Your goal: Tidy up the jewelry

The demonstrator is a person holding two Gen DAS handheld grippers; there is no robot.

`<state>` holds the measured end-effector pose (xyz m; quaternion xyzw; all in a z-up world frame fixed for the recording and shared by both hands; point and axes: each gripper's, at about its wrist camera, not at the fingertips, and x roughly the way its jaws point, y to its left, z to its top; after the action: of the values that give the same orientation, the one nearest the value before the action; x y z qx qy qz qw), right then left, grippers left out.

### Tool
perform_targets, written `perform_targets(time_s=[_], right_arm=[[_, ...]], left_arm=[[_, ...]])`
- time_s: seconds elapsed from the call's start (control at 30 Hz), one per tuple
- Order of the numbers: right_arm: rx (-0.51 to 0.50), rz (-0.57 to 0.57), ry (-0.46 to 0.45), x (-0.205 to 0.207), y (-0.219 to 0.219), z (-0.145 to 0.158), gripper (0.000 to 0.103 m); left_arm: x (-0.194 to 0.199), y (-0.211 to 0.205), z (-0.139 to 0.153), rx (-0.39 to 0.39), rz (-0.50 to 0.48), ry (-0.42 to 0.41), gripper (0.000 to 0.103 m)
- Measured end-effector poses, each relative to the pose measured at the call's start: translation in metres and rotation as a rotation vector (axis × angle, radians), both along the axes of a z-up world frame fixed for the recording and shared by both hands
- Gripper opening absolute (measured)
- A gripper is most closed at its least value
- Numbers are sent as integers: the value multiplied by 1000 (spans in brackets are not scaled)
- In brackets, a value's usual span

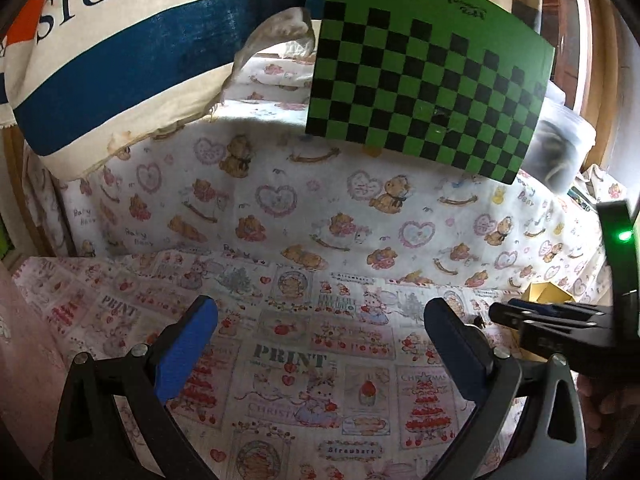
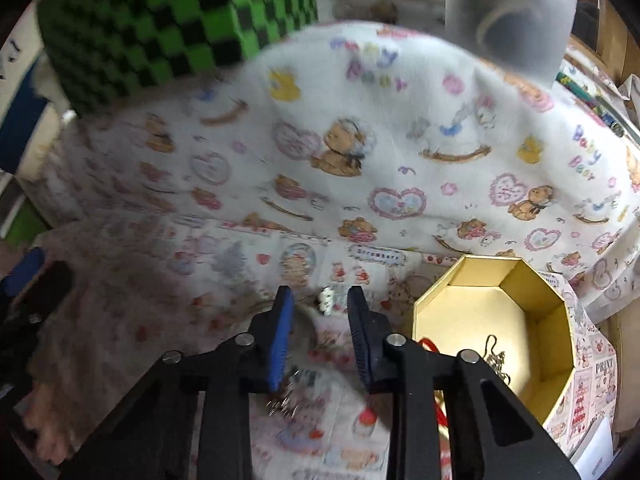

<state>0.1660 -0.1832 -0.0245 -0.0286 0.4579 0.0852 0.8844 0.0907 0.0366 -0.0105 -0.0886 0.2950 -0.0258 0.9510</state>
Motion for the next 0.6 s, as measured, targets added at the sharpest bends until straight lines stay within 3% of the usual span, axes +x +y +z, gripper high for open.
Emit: perform_targets(time_s=[0.3,0.4,0.6], right_arm=[[-61,-25,31,20,8,-21,20],[-81,-31,29,24,9,-24,13],[-67,-20,-26,12,-3,-11,8]], left_arm=[[-4,4,8,-35,-8,-20,102],[-5,4,10,-32,-6,-26,102],[-6,4,10,-33,-4,-28,102]])
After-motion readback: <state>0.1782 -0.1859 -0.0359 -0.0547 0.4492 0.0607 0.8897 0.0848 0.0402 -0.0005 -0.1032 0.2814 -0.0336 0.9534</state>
